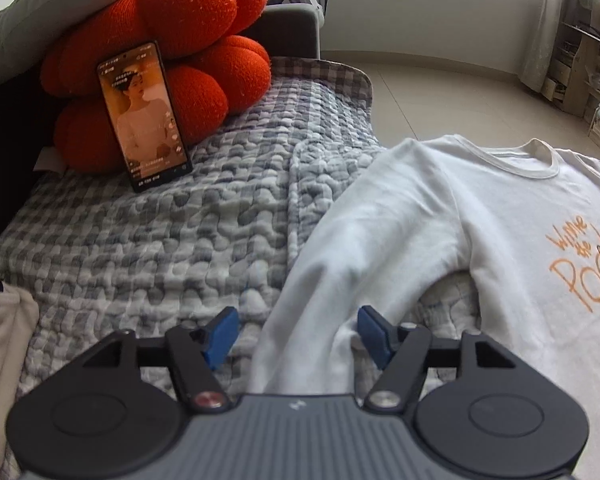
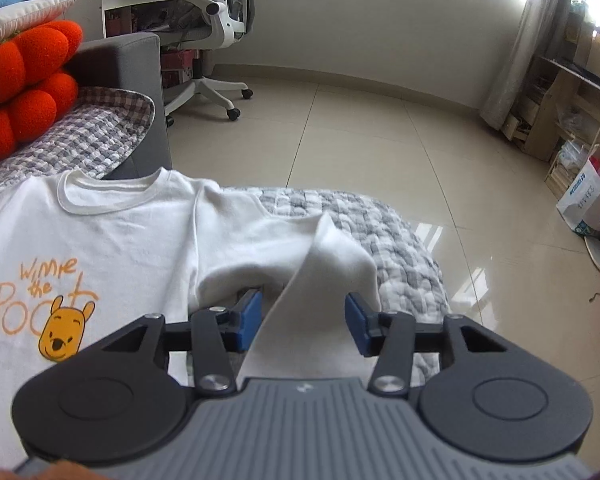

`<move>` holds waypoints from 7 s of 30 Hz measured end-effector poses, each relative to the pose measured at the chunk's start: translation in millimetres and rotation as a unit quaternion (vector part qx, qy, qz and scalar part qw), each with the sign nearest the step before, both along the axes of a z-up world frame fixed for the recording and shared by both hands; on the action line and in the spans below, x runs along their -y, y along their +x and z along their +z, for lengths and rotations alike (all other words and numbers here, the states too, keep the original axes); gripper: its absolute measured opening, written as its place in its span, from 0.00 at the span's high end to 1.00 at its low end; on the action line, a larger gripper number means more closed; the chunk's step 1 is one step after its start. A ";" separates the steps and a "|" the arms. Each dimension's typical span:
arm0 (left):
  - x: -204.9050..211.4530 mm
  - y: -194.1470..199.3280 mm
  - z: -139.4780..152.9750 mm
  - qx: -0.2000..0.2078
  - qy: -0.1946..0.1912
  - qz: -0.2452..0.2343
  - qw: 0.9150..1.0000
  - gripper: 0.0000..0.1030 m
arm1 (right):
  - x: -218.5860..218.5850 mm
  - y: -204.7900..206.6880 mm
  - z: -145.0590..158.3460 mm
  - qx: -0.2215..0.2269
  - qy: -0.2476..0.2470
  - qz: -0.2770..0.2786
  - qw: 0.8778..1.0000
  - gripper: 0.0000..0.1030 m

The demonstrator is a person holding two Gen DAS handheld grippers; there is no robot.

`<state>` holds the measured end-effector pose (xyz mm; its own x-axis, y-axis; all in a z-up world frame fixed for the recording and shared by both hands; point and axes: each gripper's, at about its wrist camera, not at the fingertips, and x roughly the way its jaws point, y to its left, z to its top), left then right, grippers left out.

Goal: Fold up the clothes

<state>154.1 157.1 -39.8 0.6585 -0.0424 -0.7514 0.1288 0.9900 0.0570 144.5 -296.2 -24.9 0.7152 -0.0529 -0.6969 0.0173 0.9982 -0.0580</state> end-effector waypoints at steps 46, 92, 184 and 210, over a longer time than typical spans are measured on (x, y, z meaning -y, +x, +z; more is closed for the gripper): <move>122.7 -66.8 55.1 0.034 -0.056 -0.065 0.996 0.42 | 1.3 -156.0 -11.2 0.018 -0.020 0.223 0.975 0.69; 353.0 114.2 1.3 0.078 0.009 -0.204 0.976 0.53 | 222.8 -94.9 37.3 0.172 0.120 -0.123 0.970 0.97; 385.4 8.1 -2.1 0.061 -0.021 -0.474 0.878 0.98 | 149.8 -49.0 -65.0 0.065 -0.163 -0.143 0.974 0.69; 319.5 -19.4 10.6 0.056 -0.101 -0.327 0.938 0.55 | 72.6 -42.0 -9.5 0.087 -0.013 -0.011 0.996 0.66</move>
